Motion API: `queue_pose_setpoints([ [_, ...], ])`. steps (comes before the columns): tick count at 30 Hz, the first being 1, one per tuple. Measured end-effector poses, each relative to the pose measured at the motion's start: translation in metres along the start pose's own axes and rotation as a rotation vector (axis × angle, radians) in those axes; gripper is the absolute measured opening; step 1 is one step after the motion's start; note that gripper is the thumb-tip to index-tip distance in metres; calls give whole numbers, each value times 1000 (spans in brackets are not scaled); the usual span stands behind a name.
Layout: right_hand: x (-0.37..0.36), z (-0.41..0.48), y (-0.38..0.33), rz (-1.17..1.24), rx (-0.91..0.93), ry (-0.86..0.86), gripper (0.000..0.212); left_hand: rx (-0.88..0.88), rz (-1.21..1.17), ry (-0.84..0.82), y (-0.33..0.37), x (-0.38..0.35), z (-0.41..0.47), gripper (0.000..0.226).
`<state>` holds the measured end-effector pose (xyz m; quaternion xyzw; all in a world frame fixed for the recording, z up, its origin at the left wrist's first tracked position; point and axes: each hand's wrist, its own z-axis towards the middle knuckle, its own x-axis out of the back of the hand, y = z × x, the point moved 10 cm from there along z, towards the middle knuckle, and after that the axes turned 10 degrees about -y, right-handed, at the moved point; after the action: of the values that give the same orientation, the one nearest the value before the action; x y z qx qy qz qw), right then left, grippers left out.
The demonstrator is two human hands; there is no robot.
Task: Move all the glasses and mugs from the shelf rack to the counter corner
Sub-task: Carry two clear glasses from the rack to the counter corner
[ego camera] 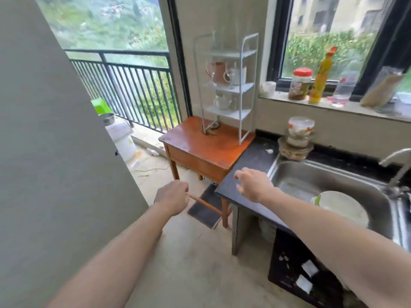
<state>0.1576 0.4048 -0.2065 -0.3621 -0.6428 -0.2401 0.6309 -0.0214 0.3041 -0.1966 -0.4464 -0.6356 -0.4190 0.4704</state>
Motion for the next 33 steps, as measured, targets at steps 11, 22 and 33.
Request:
queue_pose_setpoints([
  [11, 11, 216, -52, -12, 72, -24, 30, 119, -109, -6, -145, 27, 153, 24],
  [22, 99, 374, -20, 88, -193, 132, 34, -101, -131, 65, -199, 145, 354, 28],
  [33, 276, 447, 78, 110, -414, 566, 32, -384, -328, 233, -96, 285, 500, 22],
])
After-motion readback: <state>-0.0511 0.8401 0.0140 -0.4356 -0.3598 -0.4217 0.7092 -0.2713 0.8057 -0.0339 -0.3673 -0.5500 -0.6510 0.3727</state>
